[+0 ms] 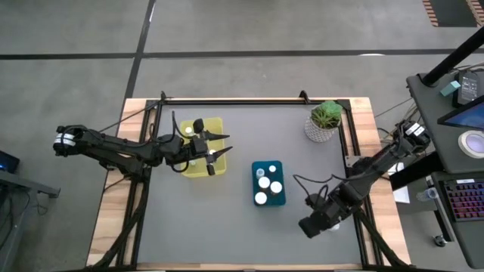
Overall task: Pick and place medicine bottles into bin by pill shape (circle, oval)
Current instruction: Put the white tablet bottle into the yellow bin
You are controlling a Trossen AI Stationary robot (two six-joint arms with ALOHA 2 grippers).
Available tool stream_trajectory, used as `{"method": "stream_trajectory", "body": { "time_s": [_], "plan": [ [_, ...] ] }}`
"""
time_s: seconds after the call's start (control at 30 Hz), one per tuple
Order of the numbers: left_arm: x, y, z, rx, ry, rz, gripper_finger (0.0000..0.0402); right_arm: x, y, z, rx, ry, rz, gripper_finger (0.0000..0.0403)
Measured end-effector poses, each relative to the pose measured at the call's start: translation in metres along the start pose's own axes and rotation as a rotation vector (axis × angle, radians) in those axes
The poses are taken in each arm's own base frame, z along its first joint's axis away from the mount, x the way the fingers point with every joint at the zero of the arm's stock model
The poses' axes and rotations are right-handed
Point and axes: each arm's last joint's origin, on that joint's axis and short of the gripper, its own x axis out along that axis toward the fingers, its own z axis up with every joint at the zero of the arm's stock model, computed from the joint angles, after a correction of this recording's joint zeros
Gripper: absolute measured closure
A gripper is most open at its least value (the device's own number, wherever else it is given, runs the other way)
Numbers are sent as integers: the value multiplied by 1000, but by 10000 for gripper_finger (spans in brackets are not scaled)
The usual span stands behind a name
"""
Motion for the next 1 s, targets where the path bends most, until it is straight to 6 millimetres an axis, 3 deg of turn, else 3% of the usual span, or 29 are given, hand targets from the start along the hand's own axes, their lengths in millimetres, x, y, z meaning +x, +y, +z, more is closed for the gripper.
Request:
{"method": "stream_trajectory", "body": {
  "time_s": [0.37, 1.0],
  "plan": [
    [0, 0, -1, 1, 10, -2, 244, -1, -20, -1, 128, -52, -191, 131],
    [0, 0, -2, -2, 17, -5, 244, 3, -39, -26, 181, -88, -314, 131]
  ]
}}
